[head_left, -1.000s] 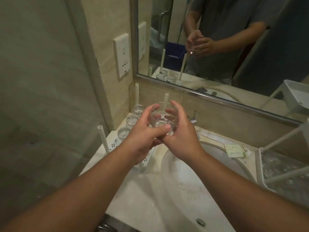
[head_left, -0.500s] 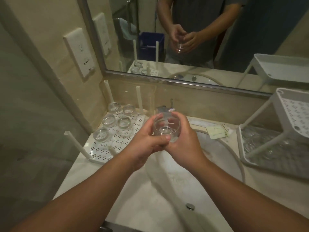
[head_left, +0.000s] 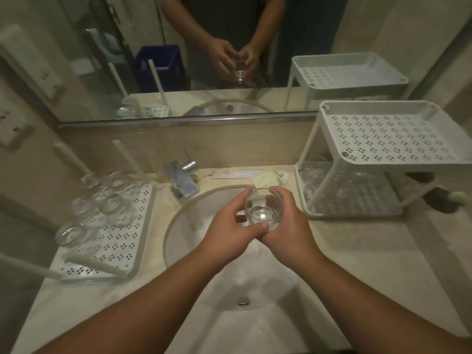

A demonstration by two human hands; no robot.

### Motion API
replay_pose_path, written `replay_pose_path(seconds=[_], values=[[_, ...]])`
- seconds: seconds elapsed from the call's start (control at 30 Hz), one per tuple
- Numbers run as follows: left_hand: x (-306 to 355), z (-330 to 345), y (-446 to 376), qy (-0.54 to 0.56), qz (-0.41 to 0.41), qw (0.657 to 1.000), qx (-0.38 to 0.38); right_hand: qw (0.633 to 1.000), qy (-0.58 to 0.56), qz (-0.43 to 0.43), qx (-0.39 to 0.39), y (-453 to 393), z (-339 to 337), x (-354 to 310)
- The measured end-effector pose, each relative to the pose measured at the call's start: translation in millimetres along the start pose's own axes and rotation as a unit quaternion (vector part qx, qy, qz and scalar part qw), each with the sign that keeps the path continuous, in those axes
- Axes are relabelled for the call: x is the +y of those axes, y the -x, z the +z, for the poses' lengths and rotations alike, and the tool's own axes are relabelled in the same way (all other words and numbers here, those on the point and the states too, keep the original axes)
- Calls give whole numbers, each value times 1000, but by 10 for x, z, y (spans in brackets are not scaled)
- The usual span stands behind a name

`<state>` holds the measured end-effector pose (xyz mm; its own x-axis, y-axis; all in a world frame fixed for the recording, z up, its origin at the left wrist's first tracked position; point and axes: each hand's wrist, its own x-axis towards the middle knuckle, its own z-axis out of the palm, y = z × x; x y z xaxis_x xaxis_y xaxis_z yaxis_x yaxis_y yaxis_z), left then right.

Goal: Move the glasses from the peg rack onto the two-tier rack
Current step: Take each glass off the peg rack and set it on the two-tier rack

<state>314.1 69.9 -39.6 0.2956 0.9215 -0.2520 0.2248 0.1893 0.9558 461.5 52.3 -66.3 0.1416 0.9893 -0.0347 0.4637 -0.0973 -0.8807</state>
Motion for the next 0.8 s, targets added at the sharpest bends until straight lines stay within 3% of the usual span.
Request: replay_pose_path(seconds=[0.17,0.4,0.6,0.8], values=[[10,529,-149,-106,16,994,-38,998,8,24,50,103,-409,358],[99,1256,-412,-151,32,985,-72,995,11,55,86,141,-988,872],[63,1894,-741,-120,-6,990,-74,985,60,67,148,58,-1426,1322],[18,2446,-1000,-25,-89,992,-89,979,76,94,161,-54,-1775,1701]])
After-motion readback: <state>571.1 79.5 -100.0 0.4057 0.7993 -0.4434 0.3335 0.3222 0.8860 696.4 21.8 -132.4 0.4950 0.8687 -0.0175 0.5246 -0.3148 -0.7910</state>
